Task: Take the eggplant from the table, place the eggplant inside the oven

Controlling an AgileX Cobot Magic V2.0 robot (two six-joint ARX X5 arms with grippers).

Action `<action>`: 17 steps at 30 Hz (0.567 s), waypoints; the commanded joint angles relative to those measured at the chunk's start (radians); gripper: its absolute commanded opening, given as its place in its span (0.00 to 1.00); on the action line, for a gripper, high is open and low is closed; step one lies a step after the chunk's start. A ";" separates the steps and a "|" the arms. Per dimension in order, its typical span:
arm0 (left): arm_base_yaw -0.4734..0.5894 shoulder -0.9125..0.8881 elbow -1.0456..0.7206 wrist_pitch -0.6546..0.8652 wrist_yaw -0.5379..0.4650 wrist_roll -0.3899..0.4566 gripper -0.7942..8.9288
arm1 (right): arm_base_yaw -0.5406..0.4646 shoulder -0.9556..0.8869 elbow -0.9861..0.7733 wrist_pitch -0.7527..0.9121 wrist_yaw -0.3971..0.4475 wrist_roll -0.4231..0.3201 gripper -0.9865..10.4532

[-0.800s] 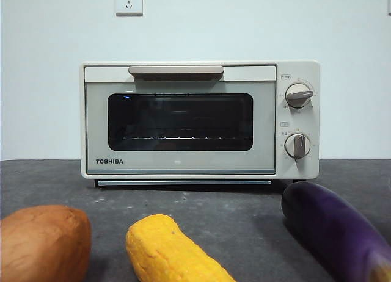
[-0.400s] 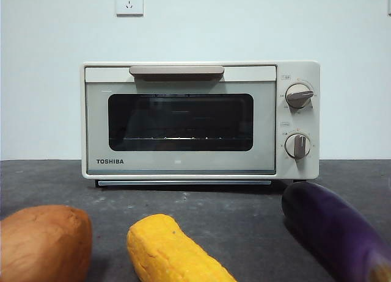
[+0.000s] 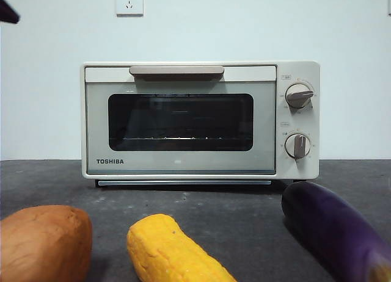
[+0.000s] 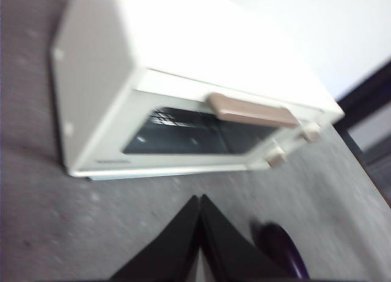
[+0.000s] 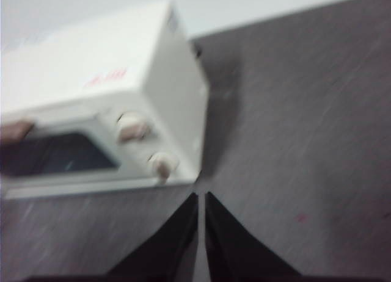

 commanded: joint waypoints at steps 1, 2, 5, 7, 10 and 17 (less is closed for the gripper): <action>-0.024 0.060 0.077 -0.055 0.025 0.088 0.09 | 0.030 0.051 0.037 -0.061 -0.059 -0.041 0.09; -0.032 0.072 0.091 -0.065 0.024 0.097 0.09 | 0.043 0.064 0.040 -0.075 -0.080 -0.042 0.09; -0.059 0.103 0.115 -0.062 0.024 0.107 0.09 | 0.092 0.103 0.040 -0.137 -0.149 -0.040 0.09; -0.073 0.114 0.116 -0.050 0.024 0.107 0.09 | 0.134 0.130 0.040 -0.198 -0.163 -0.039 0.13; -0.090 0.128 0.116 -0.047 0.024 0.108 0.09 | 0.192 0.165 0.040 -0.272 -0.156 -0.016 0.24; -0.114 0.162 0.116 -0.006 0.024 0.109 0.09 | 0.386 0.254 0.039 -0.317 -0.058 0.074 0.35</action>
